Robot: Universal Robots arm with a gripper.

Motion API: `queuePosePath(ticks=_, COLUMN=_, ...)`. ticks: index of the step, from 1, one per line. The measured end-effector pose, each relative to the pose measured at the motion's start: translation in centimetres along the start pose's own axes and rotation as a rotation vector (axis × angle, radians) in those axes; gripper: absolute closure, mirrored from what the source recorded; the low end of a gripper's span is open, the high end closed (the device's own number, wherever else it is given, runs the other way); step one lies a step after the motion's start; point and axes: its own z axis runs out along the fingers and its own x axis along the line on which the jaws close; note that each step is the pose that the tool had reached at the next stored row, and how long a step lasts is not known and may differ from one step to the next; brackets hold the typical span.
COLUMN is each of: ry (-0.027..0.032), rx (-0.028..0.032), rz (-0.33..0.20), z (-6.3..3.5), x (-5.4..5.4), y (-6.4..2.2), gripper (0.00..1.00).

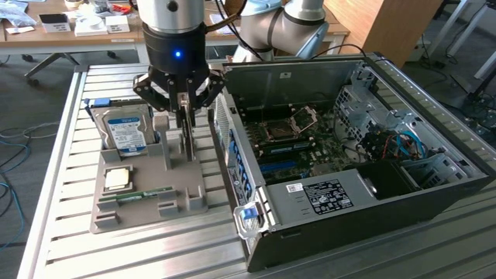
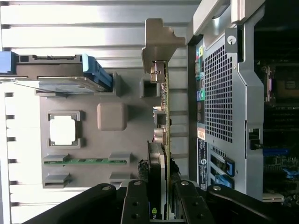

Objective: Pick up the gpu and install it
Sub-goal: 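Pick up the gpu and move the gpu toward the slot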

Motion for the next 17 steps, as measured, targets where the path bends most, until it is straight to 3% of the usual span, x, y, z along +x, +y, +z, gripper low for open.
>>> queuePosePath(ticks=10, ry=0.0000, rx=0.0000, rz=-0.001, z=-2.76, x=-0.1, y=0.13, gripper=0.73)
queuePosePath(ticks=17, ry=0.0000, rx=-0.0001, rz=-0.001, z=-4.19, x=-0.1, y=0.20, gripper=0.73)
